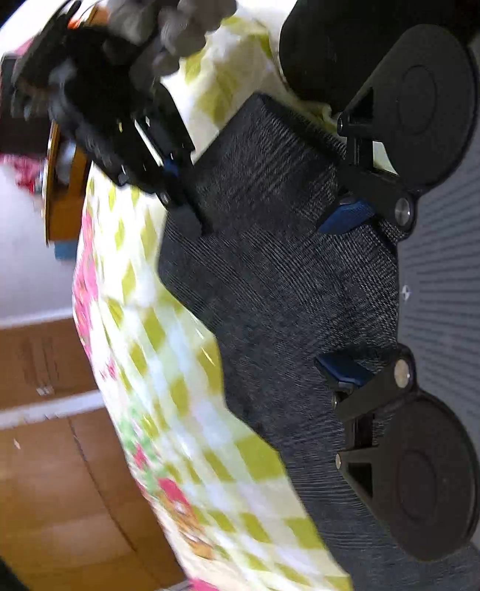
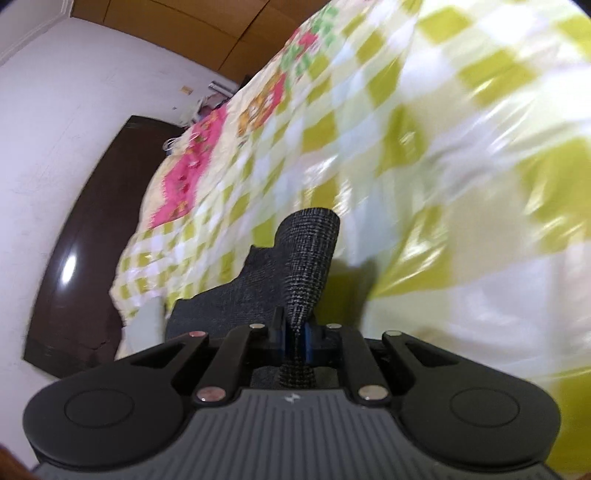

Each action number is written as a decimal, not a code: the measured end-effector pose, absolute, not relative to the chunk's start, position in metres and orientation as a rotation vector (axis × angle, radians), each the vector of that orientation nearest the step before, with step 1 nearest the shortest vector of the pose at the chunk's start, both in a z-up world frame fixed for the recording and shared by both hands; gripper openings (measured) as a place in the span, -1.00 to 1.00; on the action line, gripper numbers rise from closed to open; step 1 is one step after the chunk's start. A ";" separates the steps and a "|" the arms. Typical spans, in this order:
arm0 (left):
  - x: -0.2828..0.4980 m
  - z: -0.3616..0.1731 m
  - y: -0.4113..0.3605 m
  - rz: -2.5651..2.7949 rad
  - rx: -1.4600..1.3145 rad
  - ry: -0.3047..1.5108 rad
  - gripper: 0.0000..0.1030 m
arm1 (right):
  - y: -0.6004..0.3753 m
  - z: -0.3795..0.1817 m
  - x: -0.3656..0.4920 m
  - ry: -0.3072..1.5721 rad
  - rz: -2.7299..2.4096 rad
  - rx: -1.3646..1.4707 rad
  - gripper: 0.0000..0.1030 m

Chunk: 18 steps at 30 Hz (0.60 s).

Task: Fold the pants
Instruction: 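Grasp the folded edge with the right gripper while the left gripper holds the trousers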

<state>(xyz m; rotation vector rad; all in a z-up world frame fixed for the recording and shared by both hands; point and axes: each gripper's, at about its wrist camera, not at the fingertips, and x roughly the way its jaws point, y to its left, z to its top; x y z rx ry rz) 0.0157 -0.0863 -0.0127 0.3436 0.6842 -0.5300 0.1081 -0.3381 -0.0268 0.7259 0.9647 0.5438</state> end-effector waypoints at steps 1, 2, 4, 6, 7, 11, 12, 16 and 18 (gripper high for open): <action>0.013 -0.009 -0.087 -0.540 0.354 0.667 0.58 | -0.345 -0.026 0.109 0.971 0.513 0.719 -0.81; 0.011 -0.005 -0.085 -0.538 0.366 0.648 0.59 | -0.350 -0.027 0.110 0.981 0.494 0.712 -0.80; 0.009 0.006 -0.075 -0.488 0.416 0.583 0.60 | -0.356 -0.029 0.108 0.991 0.488 0.737 -0.77; 0.012 0.011 -0.062 -0.423 0.461 0.544 0.60 | -0.356 -0.033 0.103 0.988 0.488 0.749 -0.70; 0.017 0.011 -0.054 -0.388 0.475 0.540 0.60 | -0.355 -0.035 0.101 0.989 0.480 0.745 -0.67; 0.030 0.001 -0.032 -0.284 0.489 0.540 0.60 | -0.355 -0.042 0.095 0.992 0.486 0.781 -0.55; 0.032 -0.001 -0.026 -0.267 0.479 0.539 0.60 | -0.354 -0.042 0.094 0.997 0.492 0.778 -0.45; 0.040 -0.009 -0.016 -0.214 0.452 0.508 0.60 | -0.351 -0.038 0.093 1.011 0.508 0.764 -0.32; 0.045 -0.015 -0.017 -0.207 0.454 0.500 0.60 | -0.351 -0.037 0.092 1.019 0.503 0.764 -0.32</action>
